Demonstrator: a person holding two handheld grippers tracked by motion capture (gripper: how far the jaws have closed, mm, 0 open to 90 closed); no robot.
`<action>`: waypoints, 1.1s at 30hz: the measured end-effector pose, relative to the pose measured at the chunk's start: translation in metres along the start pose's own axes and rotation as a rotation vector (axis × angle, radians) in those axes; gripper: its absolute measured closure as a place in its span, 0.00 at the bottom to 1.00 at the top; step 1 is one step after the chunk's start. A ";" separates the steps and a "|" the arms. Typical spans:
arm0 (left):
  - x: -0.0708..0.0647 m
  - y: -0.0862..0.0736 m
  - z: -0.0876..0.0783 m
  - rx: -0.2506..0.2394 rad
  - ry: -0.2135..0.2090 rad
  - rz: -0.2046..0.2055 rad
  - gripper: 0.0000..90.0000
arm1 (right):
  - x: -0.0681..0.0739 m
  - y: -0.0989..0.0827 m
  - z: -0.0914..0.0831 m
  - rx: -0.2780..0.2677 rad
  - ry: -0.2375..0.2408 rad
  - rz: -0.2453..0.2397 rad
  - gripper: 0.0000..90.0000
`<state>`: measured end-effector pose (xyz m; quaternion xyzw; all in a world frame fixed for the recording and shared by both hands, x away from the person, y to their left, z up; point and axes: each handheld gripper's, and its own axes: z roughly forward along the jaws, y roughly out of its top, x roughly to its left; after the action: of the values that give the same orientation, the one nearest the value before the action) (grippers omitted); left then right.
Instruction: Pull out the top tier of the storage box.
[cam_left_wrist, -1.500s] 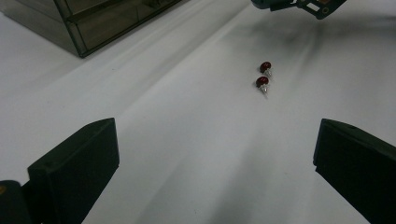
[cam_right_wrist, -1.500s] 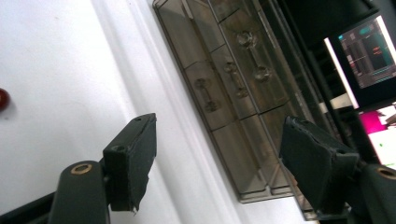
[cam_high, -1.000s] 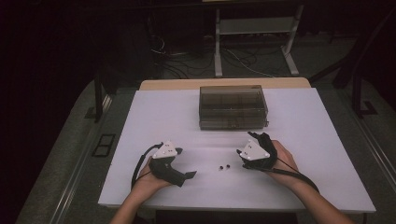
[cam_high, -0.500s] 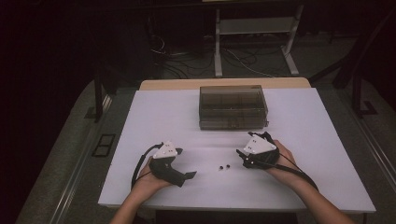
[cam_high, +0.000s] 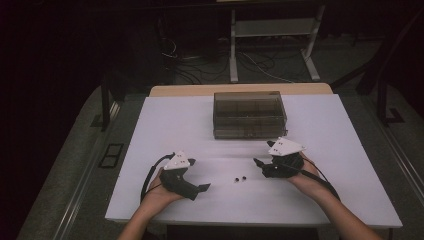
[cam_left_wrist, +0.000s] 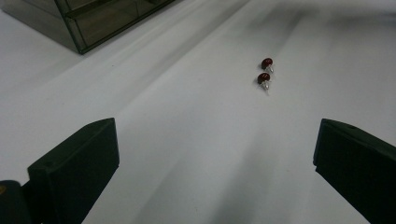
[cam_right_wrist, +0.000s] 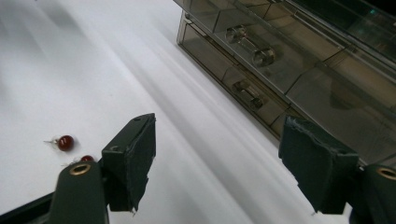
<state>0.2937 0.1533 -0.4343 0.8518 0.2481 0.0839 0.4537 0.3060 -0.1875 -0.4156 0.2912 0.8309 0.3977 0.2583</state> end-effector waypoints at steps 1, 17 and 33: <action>0.000 0.000 0.000 -0.001 0.000 -0.001 0.00 | -0.001 0.000 0.000 -0.001 0.008 0.009 0.30; -0.002 0.000 0.002 -0.015 0.005 -0.016 0.00 | -0.019 0.010 -0.008 0.005 0.137 0.178 0.31; -0.001 0.000 0.001 -0.010 0.007 -0.008 0.00 | -0.035 0.034 -0.015 -0.035 0.143 0.199 0.69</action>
<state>0.2933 0.1515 -0.4348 0.8483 0.2527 0.0862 0.4573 0.3299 -0.2017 -0.3733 0.3388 0.8071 0.4554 0.1627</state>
